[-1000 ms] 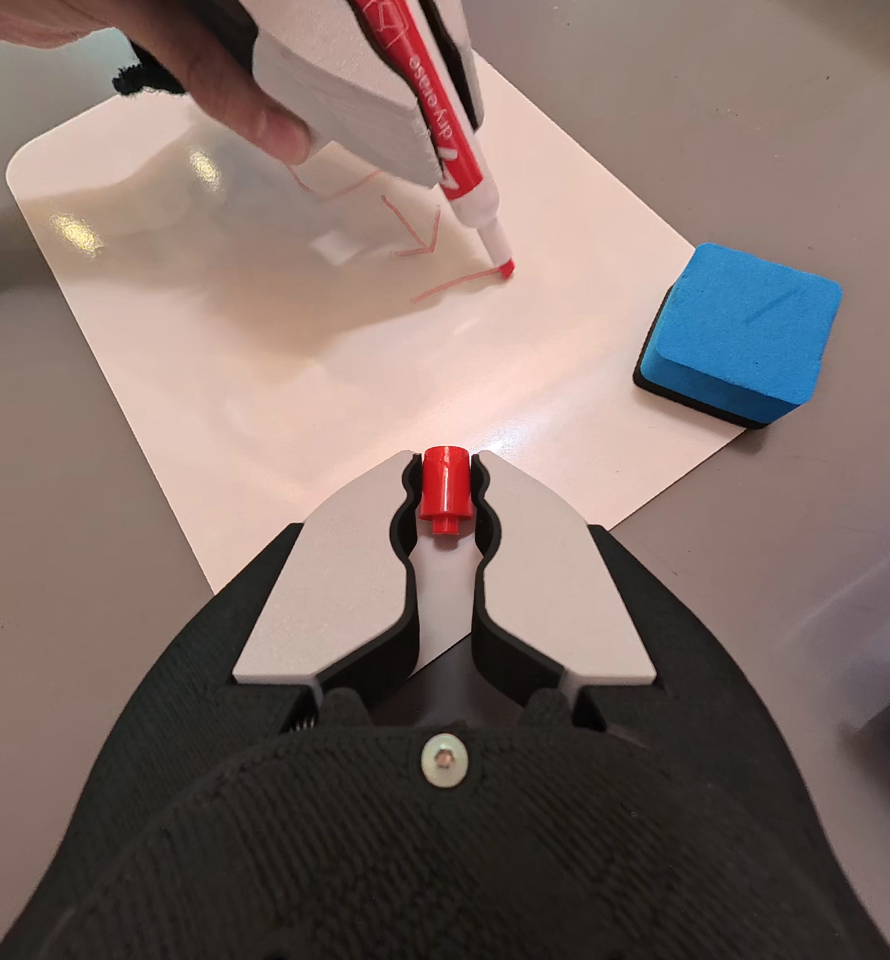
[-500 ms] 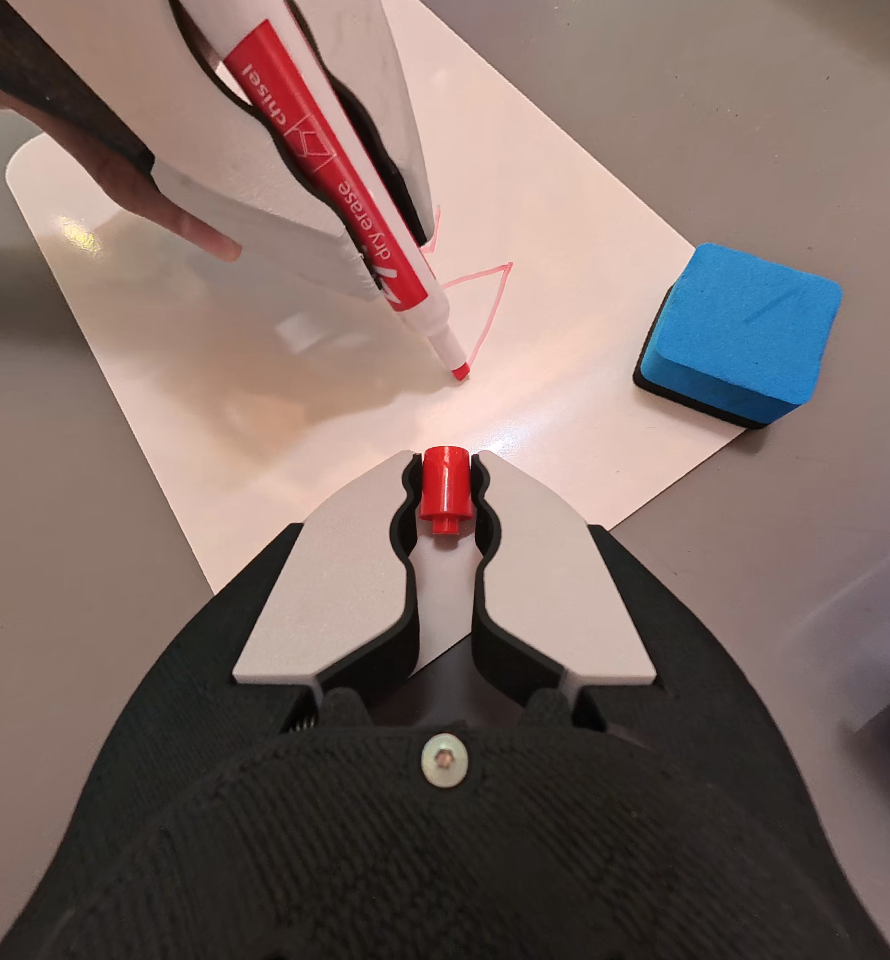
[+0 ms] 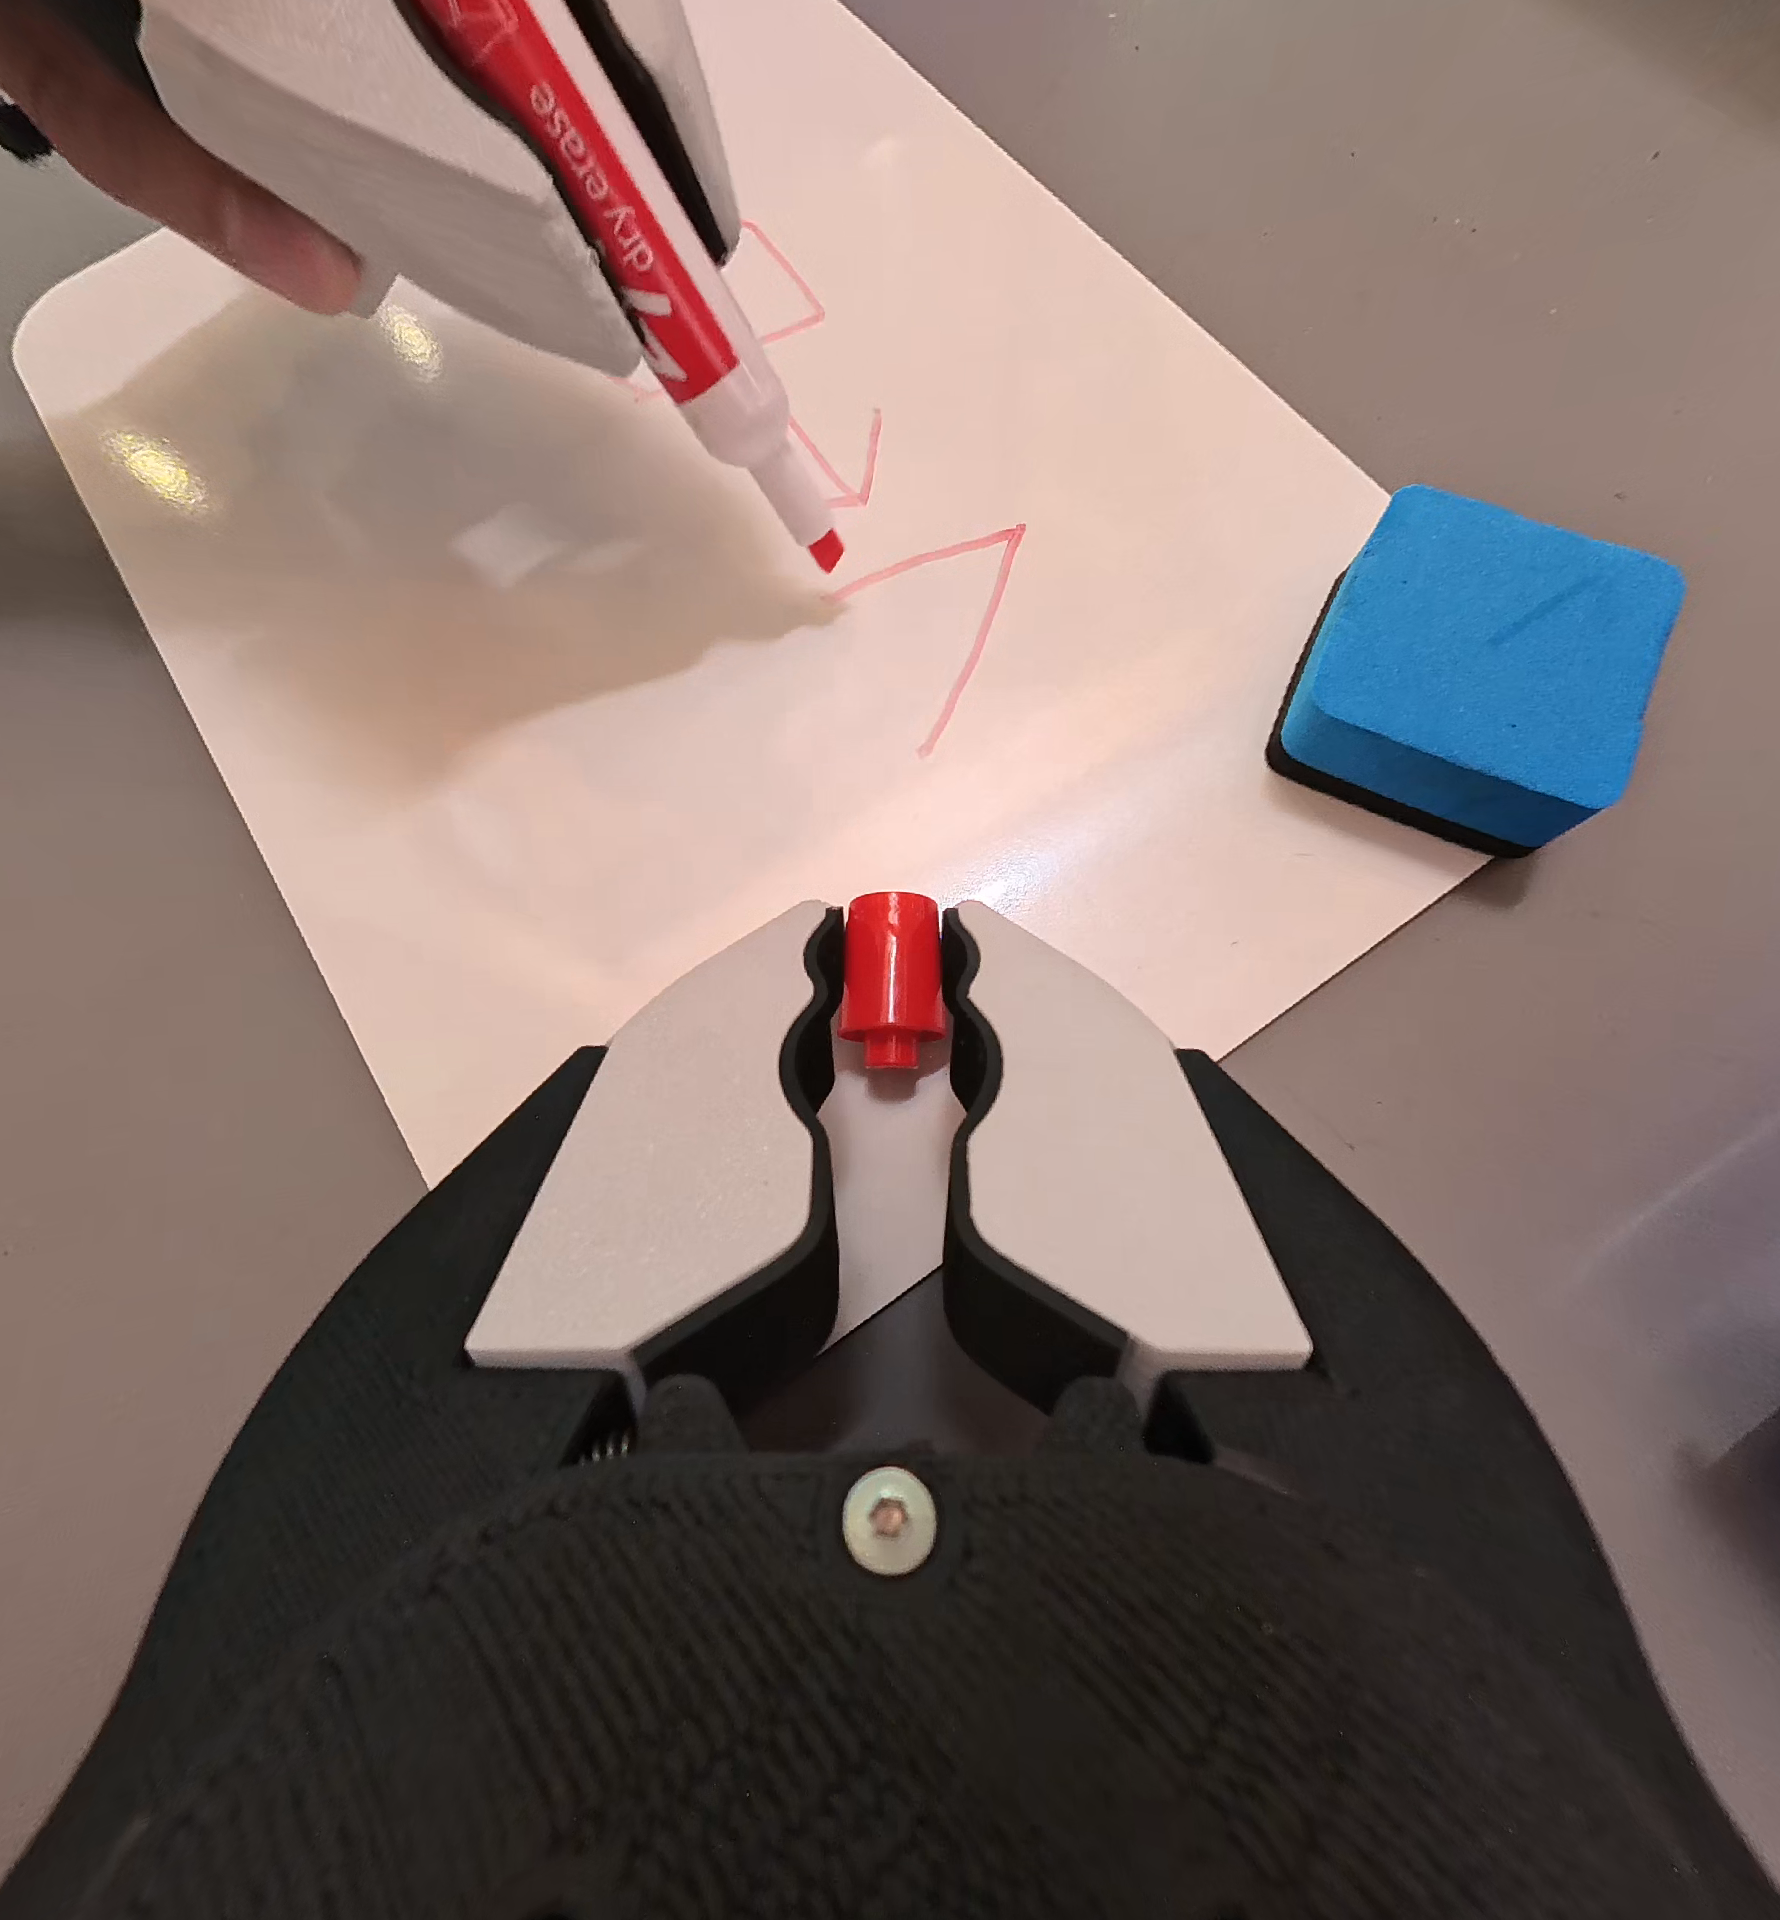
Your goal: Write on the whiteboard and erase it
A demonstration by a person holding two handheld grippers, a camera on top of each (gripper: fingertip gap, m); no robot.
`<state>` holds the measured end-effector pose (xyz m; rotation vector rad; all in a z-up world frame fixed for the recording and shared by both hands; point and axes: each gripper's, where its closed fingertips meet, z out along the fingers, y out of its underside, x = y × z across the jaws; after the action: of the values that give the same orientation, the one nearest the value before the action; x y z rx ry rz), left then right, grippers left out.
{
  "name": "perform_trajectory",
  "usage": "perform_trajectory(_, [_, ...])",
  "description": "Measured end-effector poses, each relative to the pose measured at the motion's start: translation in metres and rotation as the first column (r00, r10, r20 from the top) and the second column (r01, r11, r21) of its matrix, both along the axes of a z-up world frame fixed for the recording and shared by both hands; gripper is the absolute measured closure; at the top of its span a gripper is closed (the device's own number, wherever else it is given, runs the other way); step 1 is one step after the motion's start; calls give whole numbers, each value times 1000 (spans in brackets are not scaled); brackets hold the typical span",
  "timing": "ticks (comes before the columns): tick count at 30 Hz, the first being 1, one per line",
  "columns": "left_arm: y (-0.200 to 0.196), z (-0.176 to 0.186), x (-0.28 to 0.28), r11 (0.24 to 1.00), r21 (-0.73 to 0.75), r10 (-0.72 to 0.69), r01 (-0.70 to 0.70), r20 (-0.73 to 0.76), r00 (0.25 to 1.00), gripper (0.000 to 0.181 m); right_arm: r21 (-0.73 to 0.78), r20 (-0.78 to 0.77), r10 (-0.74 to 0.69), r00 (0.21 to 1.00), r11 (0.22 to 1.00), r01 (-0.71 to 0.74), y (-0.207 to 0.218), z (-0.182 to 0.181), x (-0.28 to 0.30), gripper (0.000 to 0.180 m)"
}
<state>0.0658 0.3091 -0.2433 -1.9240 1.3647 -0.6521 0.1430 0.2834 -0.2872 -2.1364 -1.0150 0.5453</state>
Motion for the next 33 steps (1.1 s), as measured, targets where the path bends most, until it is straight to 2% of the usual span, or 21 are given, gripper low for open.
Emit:
perform_trajectory(4, [0, -8, -3, 1000, 11, -1, 2, -52, 999, 162, 0, 0, 0, 1000, 1000, 0, 0, 0, 0, 161])
perform_trajectory(22, [-3, -8, 35, 998, 3, -59, 59, -5, 998, 162, -1, 0, -1, 1000, 1000, 1, 2, 0, -1, 162])
perform_trajectory(26, [-9, 19, 35, 995, -72, -44, 62, 224, 974, 162, -8, -6, -1, 1000, 1000, 1, 2, 0, 0, 162])
perform_trajectory(29, [-16, 33, 34, 988, -126, -37, 84, 338, 940, 161, -3, -10, 34, 999, 999, -34, 0, 1, -2, 162])
perform_trajectory(31, [-22, 40, 34, 982, -150, -46, 113, 390, 920, 162, 73, -32, 103, 994, 992, -100, -3, 11, -7, 162])
perform_trajectory(33, [-25, 46, 33, 978, -166, -42, 124, 429, 902, 162, 172, -136, 170, 976, 974, -146, -7, 32, -15, 162])
